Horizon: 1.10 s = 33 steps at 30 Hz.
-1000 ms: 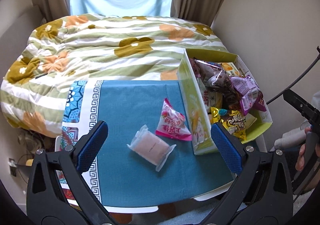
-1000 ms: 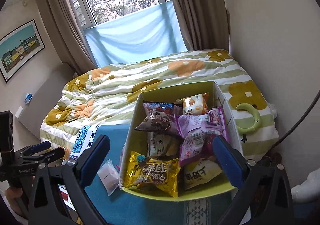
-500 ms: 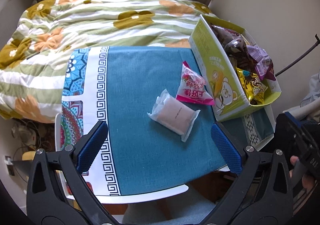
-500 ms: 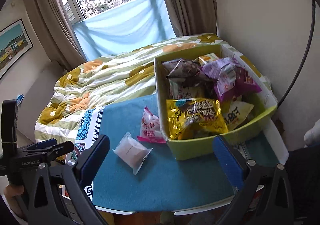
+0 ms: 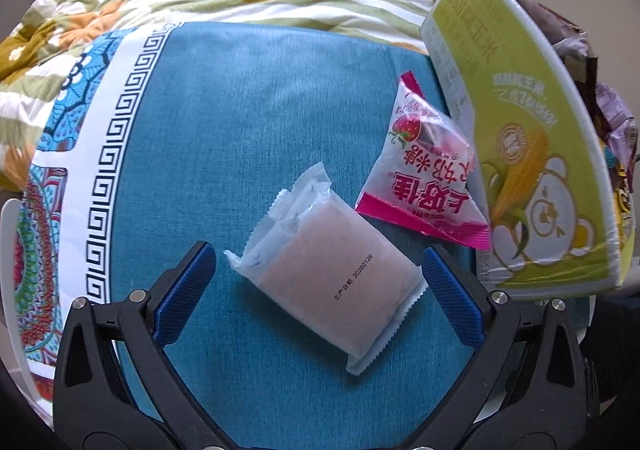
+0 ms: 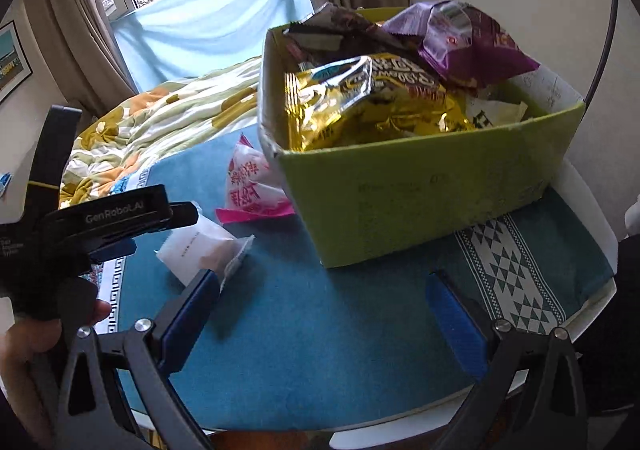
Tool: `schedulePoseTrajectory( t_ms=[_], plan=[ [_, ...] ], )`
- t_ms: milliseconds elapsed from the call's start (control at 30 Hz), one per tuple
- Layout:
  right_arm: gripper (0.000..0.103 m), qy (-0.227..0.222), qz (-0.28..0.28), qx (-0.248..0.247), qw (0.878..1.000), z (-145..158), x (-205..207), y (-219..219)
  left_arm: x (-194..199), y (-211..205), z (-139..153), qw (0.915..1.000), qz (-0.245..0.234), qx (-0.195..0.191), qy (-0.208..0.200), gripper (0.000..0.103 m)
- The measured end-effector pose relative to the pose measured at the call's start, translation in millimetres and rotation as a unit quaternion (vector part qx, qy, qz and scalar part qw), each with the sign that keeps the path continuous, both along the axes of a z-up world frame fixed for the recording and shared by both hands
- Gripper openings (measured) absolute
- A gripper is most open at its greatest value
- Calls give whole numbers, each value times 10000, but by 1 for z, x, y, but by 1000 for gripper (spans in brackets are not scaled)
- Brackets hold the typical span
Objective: Organize snacks
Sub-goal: 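Move both tools back toward the white pack and pink bag, then grasp the white pack with the left tool while the right tool grasps the pink bag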
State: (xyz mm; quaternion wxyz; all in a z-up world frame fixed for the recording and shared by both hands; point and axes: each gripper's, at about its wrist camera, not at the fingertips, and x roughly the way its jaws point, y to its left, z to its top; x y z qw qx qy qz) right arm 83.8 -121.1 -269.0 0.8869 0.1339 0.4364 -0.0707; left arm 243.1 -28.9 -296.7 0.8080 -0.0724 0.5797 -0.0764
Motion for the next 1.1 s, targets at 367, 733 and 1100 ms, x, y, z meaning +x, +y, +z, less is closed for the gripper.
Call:
schedulePoseTrajectory(
  t_ms=[367, 733, 1100],
  plan=[
    [103, 215, 163, 76, 9996, -35, 15, -7, 1, 2, -20, 9998, 65, 149, 135, 103],
    [103, 267, 667, 20, 9974, -42, 18, 18, 1, 22, -10, 9976, -302, 611, 155, 103],
    [102, 180, 1088, -590, 9921, -42, 20, 54, 14, 51, -19, 9974, -284, 579, 327, 100]
  ],
)
